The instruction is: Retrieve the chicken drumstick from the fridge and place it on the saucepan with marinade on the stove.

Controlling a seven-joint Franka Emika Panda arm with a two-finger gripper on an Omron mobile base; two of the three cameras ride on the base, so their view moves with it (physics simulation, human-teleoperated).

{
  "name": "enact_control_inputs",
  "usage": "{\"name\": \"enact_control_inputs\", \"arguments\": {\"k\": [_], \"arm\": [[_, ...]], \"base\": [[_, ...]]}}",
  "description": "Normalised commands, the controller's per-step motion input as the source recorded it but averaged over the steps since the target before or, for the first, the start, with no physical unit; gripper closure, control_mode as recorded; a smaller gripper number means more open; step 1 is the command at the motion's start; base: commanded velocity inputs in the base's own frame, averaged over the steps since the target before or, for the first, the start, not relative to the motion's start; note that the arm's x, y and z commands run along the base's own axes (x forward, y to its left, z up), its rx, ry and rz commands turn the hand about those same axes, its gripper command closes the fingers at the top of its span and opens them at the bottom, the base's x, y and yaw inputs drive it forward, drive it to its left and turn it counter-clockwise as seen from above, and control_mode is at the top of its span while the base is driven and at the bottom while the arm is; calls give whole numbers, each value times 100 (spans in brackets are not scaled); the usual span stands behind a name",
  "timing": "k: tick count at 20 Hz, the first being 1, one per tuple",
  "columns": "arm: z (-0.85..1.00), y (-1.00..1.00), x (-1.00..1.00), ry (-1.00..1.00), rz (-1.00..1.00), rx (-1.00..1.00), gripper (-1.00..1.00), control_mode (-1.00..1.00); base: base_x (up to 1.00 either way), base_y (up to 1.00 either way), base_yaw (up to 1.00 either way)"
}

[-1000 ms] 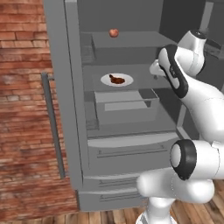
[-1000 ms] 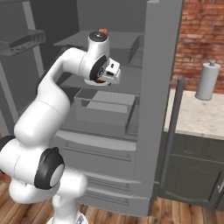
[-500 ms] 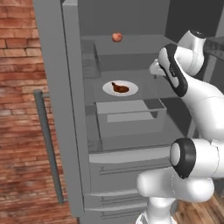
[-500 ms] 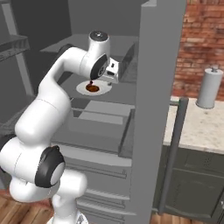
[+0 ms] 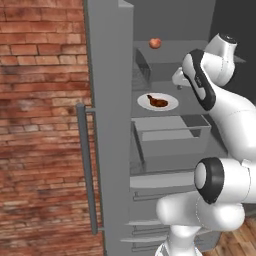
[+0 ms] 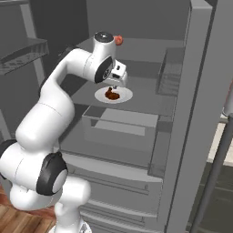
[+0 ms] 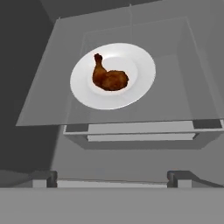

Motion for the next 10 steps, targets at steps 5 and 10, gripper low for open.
{"name": "enact_control_inputs", "arguments": {"k": [5,10], "arm": [[0,0,0,0,0,0,-100,100],[0,0,0,0,0,0,-100,100]], "base": [[18,2,1],[74,0,1]]}}
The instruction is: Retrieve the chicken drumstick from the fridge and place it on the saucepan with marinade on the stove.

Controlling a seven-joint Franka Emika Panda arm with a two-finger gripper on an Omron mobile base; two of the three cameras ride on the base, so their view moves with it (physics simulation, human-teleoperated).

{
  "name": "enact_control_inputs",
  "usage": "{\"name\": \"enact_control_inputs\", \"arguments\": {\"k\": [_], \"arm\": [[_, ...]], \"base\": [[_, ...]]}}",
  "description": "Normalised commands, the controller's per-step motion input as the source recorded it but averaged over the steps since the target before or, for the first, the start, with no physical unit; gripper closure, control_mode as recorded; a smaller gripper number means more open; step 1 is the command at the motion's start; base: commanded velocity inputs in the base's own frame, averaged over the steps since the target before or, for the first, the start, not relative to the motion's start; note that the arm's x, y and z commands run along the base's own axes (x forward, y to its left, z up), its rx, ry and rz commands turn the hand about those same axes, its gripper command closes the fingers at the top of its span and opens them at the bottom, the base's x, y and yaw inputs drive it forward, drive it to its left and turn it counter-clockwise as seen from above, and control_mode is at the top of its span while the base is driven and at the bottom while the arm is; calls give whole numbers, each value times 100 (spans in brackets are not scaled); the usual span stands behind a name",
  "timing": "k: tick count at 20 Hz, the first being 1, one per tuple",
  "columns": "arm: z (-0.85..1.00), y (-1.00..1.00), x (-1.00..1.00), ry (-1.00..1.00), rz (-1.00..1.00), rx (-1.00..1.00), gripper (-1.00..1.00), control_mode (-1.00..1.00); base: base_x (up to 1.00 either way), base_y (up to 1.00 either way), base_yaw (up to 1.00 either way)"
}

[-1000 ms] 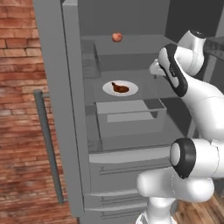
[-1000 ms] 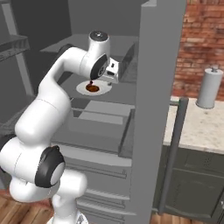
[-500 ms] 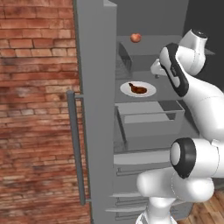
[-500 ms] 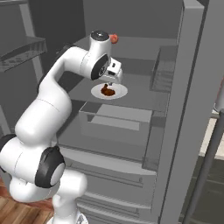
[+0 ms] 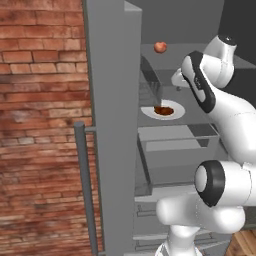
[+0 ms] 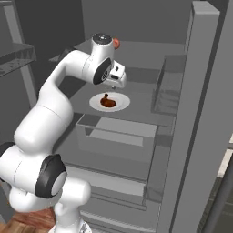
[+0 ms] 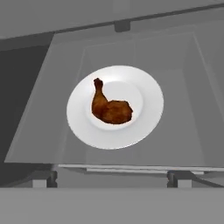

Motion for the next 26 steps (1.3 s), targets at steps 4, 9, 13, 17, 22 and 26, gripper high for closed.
{"name": "enact_control_inputs", "arguments": {"k": [4,9,13,17,22,26], "arm": [[0,0,0,0,0,0,-100,100],[0,0,4,0,0,0,-100,-100],[0,0,11,0,0,0,-100,-100],[-15,1,33,-10,2,-2,-100,-100],[-36,14,15,-7,8,-14,-100,-100],[-33,2,0,1,13,-15,-100,-100]], "base": [[34,0,0],[0,0,0],[0,0,0],[0,0,0],[0,0,0],[0,0,0]]}}
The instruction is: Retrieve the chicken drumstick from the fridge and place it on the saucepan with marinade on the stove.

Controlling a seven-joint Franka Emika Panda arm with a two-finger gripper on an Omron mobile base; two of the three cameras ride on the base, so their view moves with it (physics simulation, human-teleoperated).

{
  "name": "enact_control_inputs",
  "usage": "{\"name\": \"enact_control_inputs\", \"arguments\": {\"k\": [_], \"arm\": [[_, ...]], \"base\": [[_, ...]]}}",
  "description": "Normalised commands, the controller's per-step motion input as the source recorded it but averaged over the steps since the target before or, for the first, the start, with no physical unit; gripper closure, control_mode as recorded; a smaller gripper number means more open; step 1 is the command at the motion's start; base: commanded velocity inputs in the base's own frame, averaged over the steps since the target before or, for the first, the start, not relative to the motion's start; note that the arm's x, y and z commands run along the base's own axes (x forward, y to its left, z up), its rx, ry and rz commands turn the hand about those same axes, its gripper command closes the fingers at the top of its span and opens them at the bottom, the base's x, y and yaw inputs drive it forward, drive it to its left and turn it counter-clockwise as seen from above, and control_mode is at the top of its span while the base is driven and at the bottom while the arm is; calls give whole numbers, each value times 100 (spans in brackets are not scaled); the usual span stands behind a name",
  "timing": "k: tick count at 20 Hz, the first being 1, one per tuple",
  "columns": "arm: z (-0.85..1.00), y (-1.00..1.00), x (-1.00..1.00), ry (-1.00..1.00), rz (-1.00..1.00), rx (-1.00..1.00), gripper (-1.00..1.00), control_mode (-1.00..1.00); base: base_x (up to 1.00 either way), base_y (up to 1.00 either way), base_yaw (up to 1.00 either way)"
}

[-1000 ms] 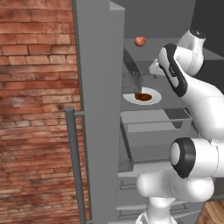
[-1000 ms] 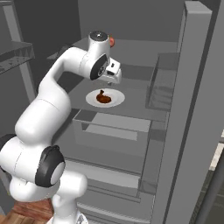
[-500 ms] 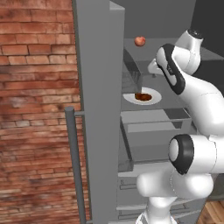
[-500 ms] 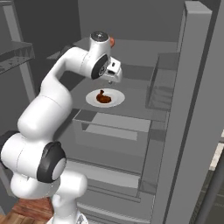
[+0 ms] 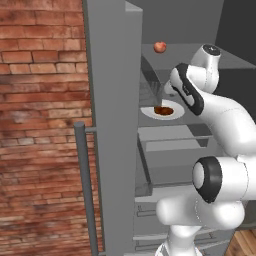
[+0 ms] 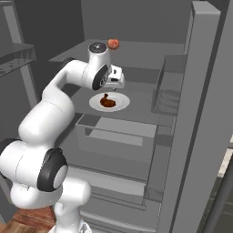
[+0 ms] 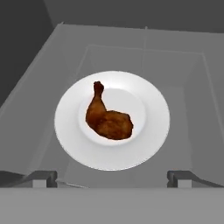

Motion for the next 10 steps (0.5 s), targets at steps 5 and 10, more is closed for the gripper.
{"name": "enact_control_inputs", "arguments": {"k": [5,10], "arm": [[-8,17,0,15,6,-8,-100,-100],[-26,36,0,14,4,-1,-100,-100]], "base": [[0,0,0],[0,0,0]]}}
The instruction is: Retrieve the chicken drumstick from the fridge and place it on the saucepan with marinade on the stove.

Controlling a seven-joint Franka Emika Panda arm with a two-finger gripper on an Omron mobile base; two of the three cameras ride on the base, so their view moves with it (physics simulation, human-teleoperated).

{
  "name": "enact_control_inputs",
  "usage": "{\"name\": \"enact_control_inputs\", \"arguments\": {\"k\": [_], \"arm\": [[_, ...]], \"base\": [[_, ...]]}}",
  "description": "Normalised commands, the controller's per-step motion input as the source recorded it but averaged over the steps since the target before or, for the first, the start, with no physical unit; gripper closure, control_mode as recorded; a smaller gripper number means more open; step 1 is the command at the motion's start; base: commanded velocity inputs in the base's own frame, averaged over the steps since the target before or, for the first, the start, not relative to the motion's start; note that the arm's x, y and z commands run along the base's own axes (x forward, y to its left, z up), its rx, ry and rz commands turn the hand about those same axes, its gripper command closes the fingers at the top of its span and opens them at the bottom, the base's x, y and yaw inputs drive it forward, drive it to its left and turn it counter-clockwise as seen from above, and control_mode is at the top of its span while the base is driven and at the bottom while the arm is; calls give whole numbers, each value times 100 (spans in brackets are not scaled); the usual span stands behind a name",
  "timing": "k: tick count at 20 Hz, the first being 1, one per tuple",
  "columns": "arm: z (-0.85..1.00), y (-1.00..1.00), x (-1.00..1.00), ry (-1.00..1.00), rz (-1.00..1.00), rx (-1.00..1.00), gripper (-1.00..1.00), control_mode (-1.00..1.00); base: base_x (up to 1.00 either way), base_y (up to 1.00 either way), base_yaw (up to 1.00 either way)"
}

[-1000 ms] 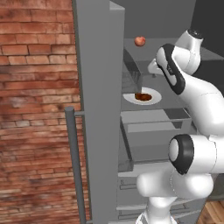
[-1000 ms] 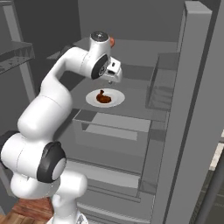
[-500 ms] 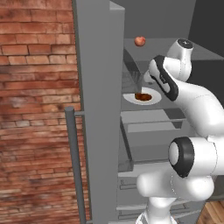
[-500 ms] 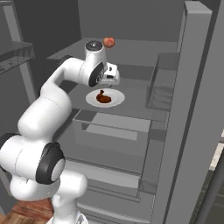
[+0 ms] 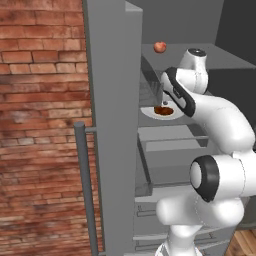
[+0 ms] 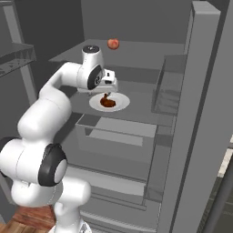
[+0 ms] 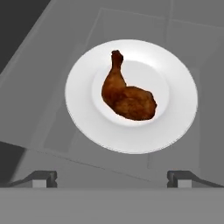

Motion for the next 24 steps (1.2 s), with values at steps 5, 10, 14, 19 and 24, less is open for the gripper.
{"name": "enact_control_inputs", "arguments": {"k": [5,10,14,19,24], "arm": [[-21,37,7,6,2,-2,-100,-100],[-22,3,12,0,4,-7,-100,-100],[-26,0,10,0,5,-4,-100,-100],[-11,0,23,0,3,0,-100,-100],[-5,0,36,0,2,0,-100,-100]], "base": [[0,0,0],[0,0,0],[0,0,0],[0,0,0],[0,0,0]]}}
